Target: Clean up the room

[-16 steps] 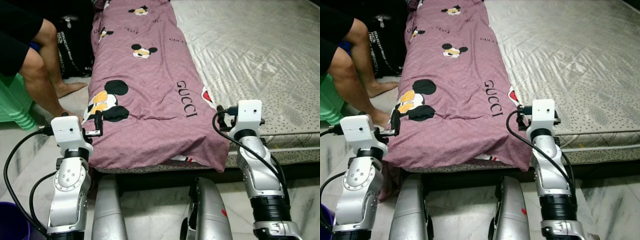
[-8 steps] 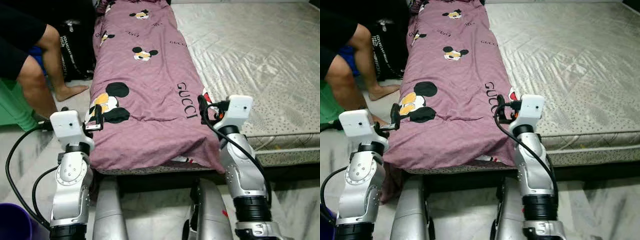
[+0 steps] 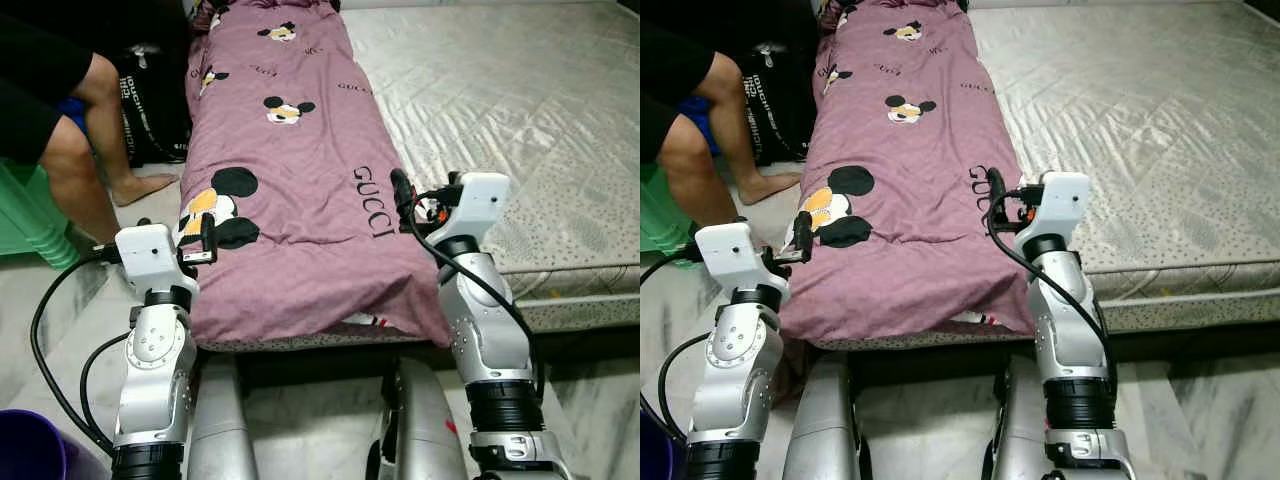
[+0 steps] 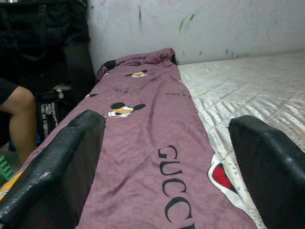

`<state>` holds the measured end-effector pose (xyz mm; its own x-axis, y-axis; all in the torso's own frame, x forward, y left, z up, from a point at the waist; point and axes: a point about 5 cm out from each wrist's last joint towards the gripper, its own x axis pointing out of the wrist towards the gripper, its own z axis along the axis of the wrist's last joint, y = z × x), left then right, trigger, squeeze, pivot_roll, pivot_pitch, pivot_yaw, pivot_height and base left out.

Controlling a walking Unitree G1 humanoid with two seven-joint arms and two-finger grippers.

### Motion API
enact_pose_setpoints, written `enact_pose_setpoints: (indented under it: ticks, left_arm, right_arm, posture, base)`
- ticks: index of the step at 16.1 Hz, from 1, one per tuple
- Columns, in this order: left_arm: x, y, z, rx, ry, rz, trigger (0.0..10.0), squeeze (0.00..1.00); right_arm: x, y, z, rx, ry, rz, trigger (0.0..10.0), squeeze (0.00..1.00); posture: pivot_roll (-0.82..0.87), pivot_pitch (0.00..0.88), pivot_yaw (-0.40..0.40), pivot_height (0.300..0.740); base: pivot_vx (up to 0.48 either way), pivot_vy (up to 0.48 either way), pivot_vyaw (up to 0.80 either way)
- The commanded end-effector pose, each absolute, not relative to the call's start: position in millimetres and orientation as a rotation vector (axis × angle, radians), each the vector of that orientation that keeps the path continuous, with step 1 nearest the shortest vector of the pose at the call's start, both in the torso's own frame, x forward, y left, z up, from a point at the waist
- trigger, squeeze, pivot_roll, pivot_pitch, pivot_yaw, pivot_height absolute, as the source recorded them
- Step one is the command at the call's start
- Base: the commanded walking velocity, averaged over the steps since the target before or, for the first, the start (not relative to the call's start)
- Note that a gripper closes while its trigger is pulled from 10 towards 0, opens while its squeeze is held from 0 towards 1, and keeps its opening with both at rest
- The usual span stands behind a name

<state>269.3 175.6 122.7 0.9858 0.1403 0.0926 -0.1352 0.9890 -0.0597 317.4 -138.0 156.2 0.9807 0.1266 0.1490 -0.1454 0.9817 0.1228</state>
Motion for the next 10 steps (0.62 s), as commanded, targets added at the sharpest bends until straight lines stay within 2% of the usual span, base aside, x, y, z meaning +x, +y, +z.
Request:
enact_pose_setpoints:
  ticks: [1,10]
  left_arm:
    - [269.4,176.0,122.5,-0.047,-0.100,0.139,10.0,0.00]
    - [272.1,174.8,119.9,-0.046,-0.099,0.129,10.0,0.00]
  right_arm:
    - [319.8,-138.4,161.0,0.139,-0.161,0.144,10.0,0.00]
    - [320.8,-141.7,157.7,0.122,-0.152,0.140,10.0,0.00]
  posture:
    - [-0.01,0.000,0.021,0.597]
    - [-0.02,0.000,0.016,0.702]
  base:
    - [0.000,0.000,0.00]
    - [0.000,0.000,0.00]
